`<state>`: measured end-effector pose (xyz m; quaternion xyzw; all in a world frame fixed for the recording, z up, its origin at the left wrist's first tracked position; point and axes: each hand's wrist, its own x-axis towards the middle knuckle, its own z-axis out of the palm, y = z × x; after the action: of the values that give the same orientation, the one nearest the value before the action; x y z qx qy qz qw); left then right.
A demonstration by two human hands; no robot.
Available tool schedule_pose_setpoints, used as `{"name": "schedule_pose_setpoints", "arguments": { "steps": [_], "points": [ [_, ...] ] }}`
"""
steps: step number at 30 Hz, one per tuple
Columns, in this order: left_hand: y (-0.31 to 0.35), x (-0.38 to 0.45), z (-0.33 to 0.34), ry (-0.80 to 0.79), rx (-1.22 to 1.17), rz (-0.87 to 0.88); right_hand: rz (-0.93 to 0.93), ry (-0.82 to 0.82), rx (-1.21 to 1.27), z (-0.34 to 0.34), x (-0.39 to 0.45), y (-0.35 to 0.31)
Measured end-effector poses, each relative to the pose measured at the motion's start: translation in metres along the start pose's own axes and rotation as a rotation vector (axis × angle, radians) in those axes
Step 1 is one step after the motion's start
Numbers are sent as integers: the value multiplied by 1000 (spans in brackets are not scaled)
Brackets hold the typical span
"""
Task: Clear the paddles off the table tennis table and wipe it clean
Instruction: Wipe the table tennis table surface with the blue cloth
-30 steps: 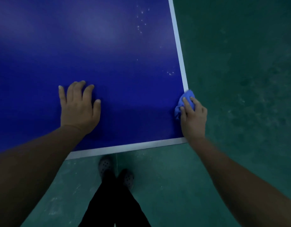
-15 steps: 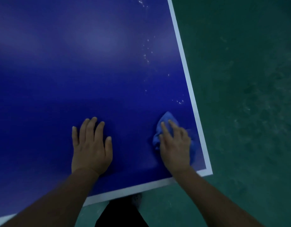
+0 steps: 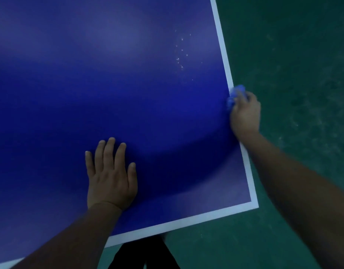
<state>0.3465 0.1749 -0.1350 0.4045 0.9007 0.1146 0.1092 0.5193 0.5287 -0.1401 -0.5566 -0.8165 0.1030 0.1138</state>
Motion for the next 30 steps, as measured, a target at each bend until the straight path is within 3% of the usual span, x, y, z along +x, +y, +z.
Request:
{"name": "schedule_pose_setpoints", "arguments": {
  "steps": [2,4,9,11,13,14,15,17,18,19,21,26,30],
  "points": [
    [-1,0,0,-14,5,2,231,-21,70,-23,11,21],
    [-1,0,-1,-25,10,2,244,82,105,-33,5,10],
    [0,1,-2,-40,26,-2,-285,199,167,-9,-69,-73],
    [0,1,-2,-41,33,-3,-576,45,69,10,-102,-88],
    [0,1,-3,-43,32,-5,-855,-42,-42,29,-82,-56],
    [0,1,-2,-40,32,-4,-826,-6,67,33,-60,-39],
    [0,1,-2,-35,34,-1,-637,22,197,28,-33,-24],
    [0,0,-1,-28,35,5,-1,58,35,-7,12,-1],
    [0,0,-1,-22,38,7,213,47,7,-19,26,-3],
    [0,0,-1,-18,43,10,275,97,43,-29,27,-7],
    [0,1,0,-13,45,12,4,60,25,-38,2,-42],
    [1,2,2,10,53,23,-820,-89,7,20,-122,-135],
    [0,2,3,9,67,16,-953,-195,49,39,-92,-181]
  ]
}}
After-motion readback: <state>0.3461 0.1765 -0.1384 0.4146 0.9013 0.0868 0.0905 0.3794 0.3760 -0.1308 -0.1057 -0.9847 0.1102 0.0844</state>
